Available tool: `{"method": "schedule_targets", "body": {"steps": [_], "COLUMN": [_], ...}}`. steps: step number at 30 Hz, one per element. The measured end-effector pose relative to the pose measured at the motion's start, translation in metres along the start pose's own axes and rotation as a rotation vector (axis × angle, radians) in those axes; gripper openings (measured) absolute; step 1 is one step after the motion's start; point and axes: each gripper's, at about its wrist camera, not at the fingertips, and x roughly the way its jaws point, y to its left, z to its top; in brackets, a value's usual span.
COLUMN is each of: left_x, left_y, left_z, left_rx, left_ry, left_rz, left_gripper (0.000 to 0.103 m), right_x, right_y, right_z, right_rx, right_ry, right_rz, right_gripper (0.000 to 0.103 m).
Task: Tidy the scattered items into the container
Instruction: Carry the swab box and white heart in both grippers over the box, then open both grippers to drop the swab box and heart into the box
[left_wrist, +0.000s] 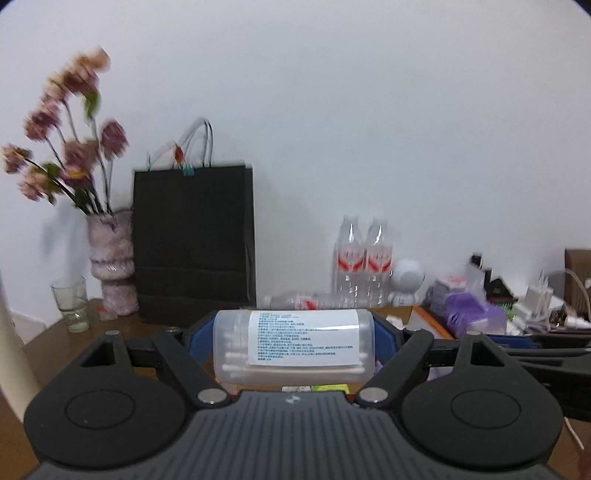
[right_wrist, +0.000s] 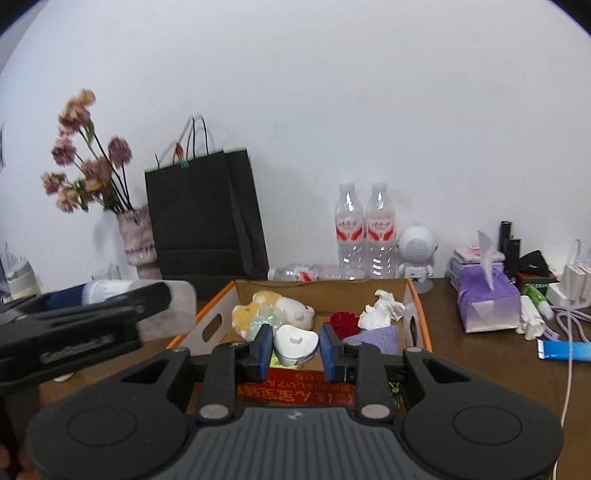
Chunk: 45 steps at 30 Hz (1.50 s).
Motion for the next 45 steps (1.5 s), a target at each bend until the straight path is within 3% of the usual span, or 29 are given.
{"method": "schedule_targets", "body": {"steps": [3, 7, 11, 19, 27, 32, 42, 45], "left_x": [0.035, 0.068, 0.104, 0.18, 0.217, 0.229, 0.248, 0.255], "left_y": [0.002, -0.002, -0.001, -0.004, 0.004, 0.008, 0.015, 0.017], "left_z": [0.02, 0.048, 0.072, 0.069, 0.051, 0.039, 0.014, 0.002], "left_rx": [-0.019, 0.014, 0.003, 0.033, 0.054, 0.045, 0.07, 0.087], "left_ry": [0.102, 0.144, 0.236, 0.478, 0.651, 0.727, 0.832, 0.851], "left_rz": [-0.015, -0.014, -0.039, -0.023, -0.001, -0.037, -0.047, -0.02], "left_gripper": [0.083, 0.083, 0.083, 0.083, 0.083, 0.083, 0.083, 0.083], "right_x": [0.026, 0.063, 0.1, 0.16, 0.205, 0.225, 0.256, 0.268], "right_y": [-0.006, -0.018, -0.033, -0.054, -0.059, -0.06, -0.049, -0.044], "right_z": [0.021, 0.054, 0.079, 0.1, 0.092, 0.078, 0.05, 0.037], "right_rx": [0.006, 0.011, 0.041, 0.123, 0.136, 0.126, 0.146, 0.12], "right_ry": [0.071, 0.135, 0.24, 0.457, 0.631, 0.706, 0.825, 0.853], "right_rz": [0.01, -0.01, -0.047, -0.051, -0.064, -0.068, -0.028, -0.055], "right_gripper": [0.026, 0.026, 0.026, 0.026, 0.026, 0.026, 0.026, 0.026]}}
